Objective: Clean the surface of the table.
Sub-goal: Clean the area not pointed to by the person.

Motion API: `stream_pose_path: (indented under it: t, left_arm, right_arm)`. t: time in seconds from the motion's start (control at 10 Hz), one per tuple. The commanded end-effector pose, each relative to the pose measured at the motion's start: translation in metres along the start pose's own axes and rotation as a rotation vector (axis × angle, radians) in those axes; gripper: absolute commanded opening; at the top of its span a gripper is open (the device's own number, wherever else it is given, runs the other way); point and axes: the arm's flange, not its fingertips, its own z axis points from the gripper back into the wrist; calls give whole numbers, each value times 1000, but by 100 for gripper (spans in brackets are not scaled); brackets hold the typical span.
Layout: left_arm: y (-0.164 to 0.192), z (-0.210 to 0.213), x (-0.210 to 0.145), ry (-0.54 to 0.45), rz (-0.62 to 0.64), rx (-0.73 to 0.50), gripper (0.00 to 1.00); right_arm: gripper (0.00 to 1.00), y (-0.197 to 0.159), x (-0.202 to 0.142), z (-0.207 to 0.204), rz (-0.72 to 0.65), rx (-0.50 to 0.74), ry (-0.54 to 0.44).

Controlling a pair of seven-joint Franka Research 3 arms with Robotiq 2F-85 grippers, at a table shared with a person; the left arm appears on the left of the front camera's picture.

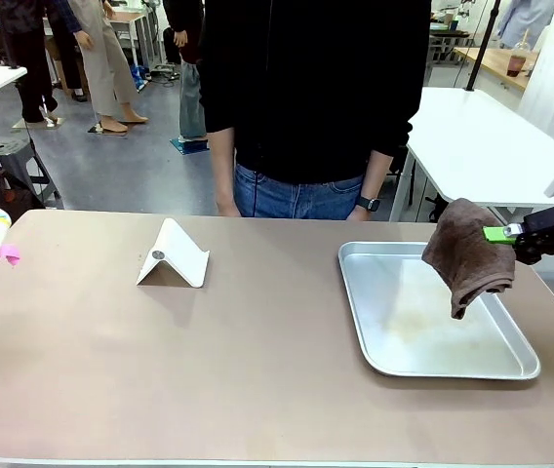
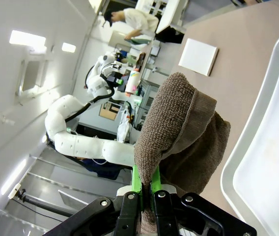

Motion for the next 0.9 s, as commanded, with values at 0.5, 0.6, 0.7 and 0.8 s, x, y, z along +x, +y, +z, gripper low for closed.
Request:
stream_pose_path:
  t: [0.5, 0.6, 0.7, 0.8]
  left_arm:
    - [-4, 2, -1, 2, -7, 22, 22]
    - [-4, 2, -1, 2, -7, 22, 22]
    - [-4, 2, -1, 2, -7, 22, 22]
    - [-4, 2, -1, 2, -7, 22, 22]
  right_arm:
    - [8, 3, 0, -1, 7, 3, -8]
    - [8, 3, 0, -1, 7, 3, -8]
    - [8, 3, 0, -1, 7, 3, -8]
    - [8, 3, 0, -1, 7, 3, -8]
